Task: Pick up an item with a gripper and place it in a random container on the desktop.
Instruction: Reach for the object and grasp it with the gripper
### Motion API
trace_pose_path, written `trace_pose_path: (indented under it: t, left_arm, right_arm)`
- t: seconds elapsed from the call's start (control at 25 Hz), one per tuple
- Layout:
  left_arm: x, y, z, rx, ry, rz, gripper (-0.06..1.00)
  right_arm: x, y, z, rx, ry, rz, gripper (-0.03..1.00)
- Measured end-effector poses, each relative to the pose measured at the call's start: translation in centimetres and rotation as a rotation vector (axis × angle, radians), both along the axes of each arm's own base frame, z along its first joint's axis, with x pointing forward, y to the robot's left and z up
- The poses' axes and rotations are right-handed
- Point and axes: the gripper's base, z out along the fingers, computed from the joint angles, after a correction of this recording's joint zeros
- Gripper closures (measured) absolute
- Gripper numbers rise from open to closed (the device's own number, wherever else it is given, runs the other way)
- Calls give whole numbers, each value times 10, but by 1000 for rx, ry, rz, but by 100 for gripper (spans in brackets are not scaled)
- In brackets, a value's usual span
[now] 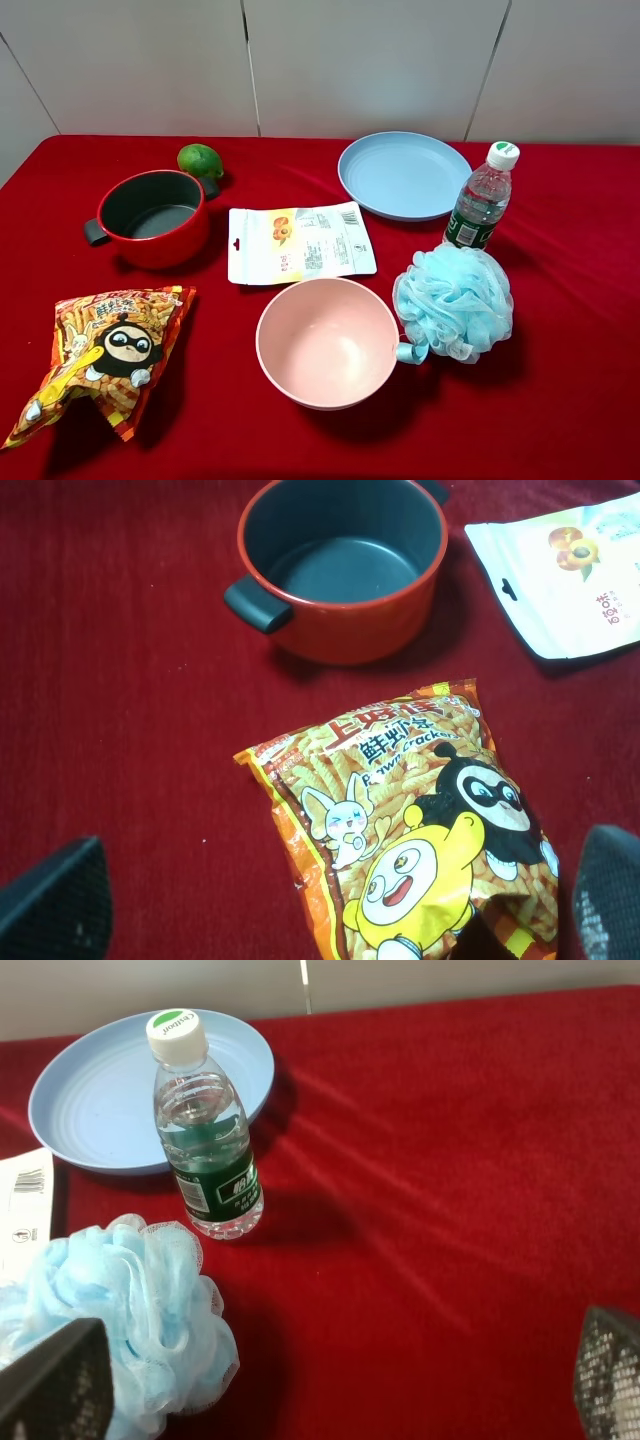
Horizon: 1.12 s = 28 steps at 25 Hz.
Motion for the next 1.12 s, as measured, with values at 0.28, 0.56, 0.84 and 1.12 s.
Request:
trace_pose_path:
  t: [0.28, 0.56, 0.84, 1.12]
  left_arm:
    - [0, 0, 0, 0, 0, 0, 4]
    - [0, 0, 0, 0, 0, 0, 4]
    - [0, 0, 0, 0, 0, 0, 4]
    - [0, 0, 0, 0, 0, 0, 4]
  right_arm:
    - [1, 1, 0, 12, 6, 8, 28]
    - [22, 2, 30, 11, 87, 8, 28]
    - [62, 5, 57, 44, 247, 27, 28]
    - [95, 7, 72, 84, 406, 12, 28]
